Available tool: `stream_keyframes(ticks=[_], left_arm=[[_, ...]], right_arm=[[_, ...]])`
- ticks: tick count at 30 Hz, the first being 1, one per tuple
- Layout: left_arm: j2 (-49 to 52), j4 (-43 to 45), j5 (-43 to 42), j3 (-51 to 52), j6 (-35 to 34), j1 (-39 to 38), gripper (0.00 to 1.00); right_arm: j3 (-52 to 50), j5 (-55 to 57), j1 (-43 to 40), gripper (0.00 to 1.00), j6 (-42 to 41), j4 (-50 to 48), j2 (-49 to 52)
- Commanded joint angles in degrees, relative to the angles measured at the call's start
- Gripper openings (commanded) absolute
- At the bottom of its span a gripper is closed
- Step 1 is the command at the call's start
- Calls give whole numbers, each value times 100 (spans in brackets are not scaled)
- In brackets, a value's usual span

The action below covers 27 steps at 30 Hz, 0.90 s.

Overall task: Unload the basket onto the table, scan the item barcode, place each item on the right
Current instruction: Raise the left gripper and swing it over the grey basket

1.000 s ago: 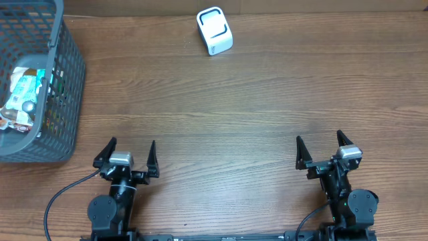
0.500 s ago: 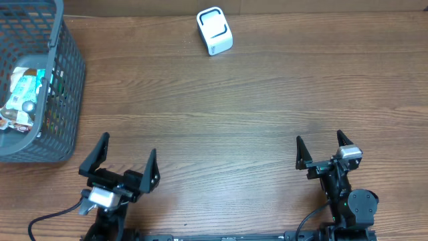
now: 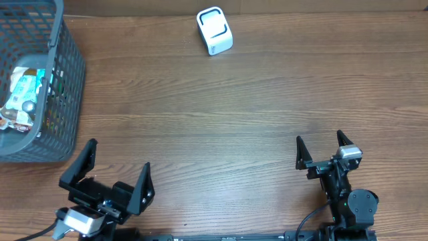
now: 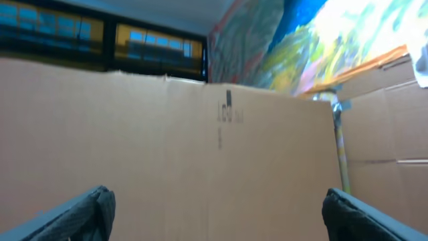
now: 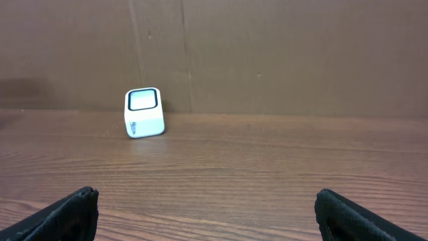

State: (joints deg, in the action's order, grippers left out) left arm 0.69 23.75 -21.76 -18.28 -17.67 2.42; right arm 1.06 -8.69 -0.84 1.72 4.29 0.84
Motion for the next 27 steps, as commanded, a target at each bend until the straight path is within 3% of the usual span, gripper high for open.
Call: stream_keyframes(ticks=[1,9,18,27], left_arm=[[46,-638,-55,-691,-9,57,99],[1058,-2151,-256,-2070,-13,57,100],[3257,-4321,-1250,-4509,7,57,99],[5184,-6738,-1899,-6417,535,57,100]], right_arm=[[-61,24,-31,100,26,-26,-68],[-61,24,-31,100,26,-26,-68],[-61,24,-31,100,26,-26,-68],[-61,24,-31,100,26,-26,-68]])
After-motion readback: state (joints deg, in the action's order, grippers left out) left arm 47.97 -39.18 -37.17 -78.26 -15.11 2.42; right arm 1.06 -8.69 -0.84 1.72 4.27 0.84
